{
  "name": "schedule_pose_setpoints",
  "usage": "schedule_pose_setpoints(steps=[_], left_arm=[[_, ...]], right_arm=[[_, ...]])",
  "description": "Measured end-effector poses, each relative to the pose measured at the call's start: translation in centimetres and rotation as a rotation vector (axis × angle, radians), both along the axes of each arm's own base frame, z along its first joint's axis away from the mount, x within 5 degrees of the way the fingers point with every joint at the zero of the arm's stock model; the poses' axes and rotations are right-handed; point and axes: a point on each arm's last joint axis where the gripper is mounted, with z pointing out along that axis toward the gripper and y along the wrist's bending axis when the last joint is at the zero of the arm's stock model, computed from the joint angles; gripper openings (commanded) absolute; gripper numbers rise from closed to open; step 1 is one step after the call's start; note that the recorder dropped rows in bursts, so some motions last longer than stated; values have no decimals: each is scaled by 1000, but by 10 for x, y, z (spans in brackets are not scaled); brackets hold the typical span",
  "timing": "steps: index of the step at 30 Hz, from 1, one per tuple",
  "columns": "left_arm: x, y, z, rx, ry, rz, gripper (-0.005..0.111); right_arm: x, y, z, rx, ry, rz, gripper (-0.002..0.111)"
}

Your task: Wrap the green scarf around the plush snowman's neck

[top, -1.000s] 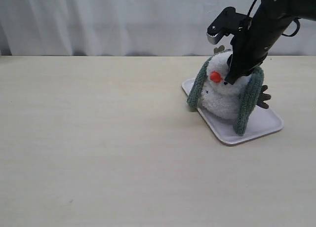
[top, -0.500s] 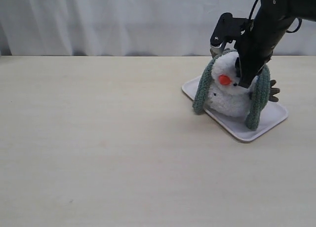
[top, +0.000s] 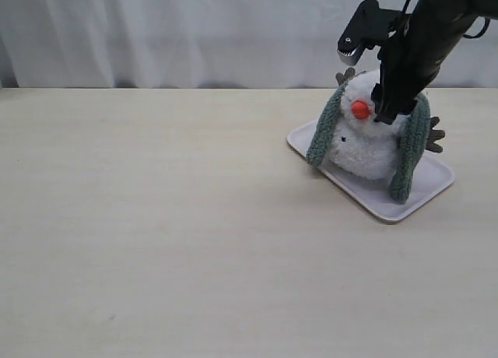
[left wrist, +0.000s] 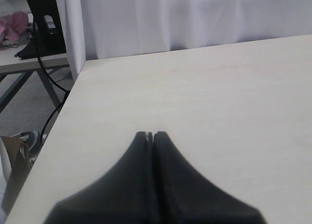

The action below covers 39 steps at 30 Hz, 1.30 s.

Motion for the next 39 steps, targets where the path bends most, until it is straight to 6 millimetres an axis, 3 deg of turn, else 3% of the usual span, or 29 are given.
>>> schedule_pose_setpoints(steps=[4,6,9,11,13,18,21,23,27,32,38,39], left_arm=[[0,0,0,0,0,0,0],[0,0,0,0,0,0,0],[0,0,0,0,0,0,0],[0,0,0,0,0,0,0],[0,0,0,0,0,0,0],[0,0,0,0,0,0,0],[0,0,0,0,0,0,0],[0,0,0,0,0,0,0],[0,0,0,0,0,0,0],[0,0,0,0,0,0,0],[0,0,0,0,0,0,0],[0,0,0,0,0,0,0]], right_arm=[[-8,-2,24,65,-80,-75,65],[-18,-3,48,149,-153,-174,61],[-33,-10,73,331,-220,-433,57],[-40,-29,72,381,-176,-644,57],[-48,-59,60,403,-42,-816,57],[-62,-92,25,529,171,-912,57],[-74,-89,-27,673,271,-821,57],[-75,-88,-50,695,205,-790,57],[-73,-92,-74,706,31,-802,61],[-60,-75,-107,763,75,-731,59],[-54,-73,-119,788,62,-766,6],[-54,-73,-119,791,62,-768,4]])
